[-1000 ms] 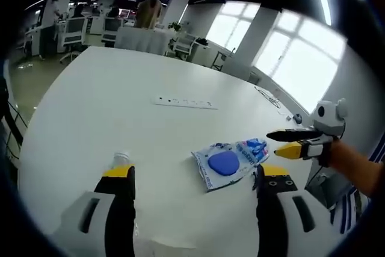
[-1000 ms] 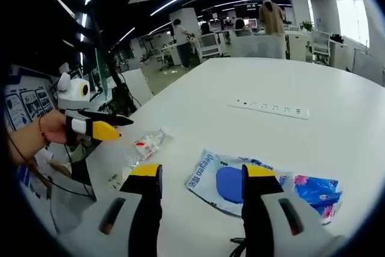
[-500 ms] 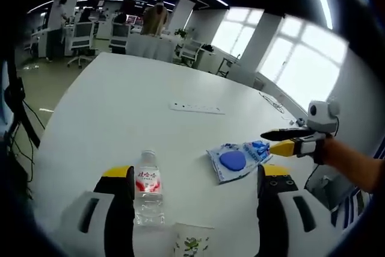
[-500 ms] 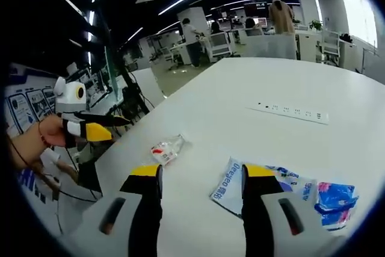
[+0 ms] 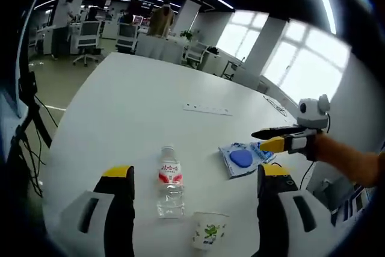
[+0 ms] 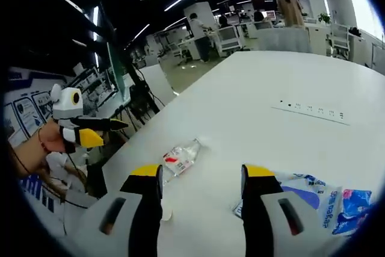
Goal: Arrange the tabletop items into an orderly group along one side of the table until the central work area is clear of visible clutter.
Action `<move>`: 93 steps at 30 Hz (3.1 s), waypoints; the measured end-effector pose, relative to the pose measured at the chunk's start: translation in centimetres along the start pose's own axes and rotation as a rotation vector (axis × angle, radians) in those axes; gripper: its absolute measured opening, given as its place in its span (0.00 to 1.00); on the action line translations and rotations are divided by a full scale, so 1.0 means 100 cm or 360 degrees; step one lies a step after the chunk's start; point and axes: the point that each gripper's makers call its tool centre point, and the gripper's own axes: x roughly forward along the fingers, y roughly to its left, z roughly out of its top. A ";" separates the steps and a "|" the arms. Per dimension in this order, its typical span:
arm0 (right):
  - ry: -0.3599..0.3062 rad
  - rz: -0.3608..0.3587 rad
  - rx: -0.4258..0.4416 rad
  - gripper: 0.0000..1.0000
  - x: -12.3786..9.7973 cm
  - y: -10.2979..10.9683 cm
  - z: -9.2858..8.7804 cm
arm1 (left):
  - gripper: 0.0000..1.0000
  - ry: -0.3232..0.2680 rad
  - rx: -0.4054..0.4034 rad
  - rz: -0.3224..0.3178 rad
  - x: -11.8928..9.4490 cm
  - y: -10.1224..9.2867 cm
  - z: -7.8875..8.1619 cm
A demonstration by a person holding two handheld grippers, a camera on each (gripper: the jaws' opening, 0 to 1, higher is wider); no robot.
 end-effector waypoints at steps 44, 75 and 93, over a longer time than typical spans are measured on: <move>0.0273 0.0358 0.0738 0.43 0.169 0.009 -0.027 | 0.86 -0.0126 -0.0214 -0.0126 0.006 0.041 -0.008; 0.0180 0.0396 0.1074 0.24 0.203 0.001 -0.031 | 0.84 -0.0080 -0.0203 -0.0232 0.030 0.036 -0.015; 0.0112 0.0432 0.1016 0.19 0.200 0.008 -0.017 | 0.81 -0.0012 -0.0182 -0.0262 0.040 0.041 -0.028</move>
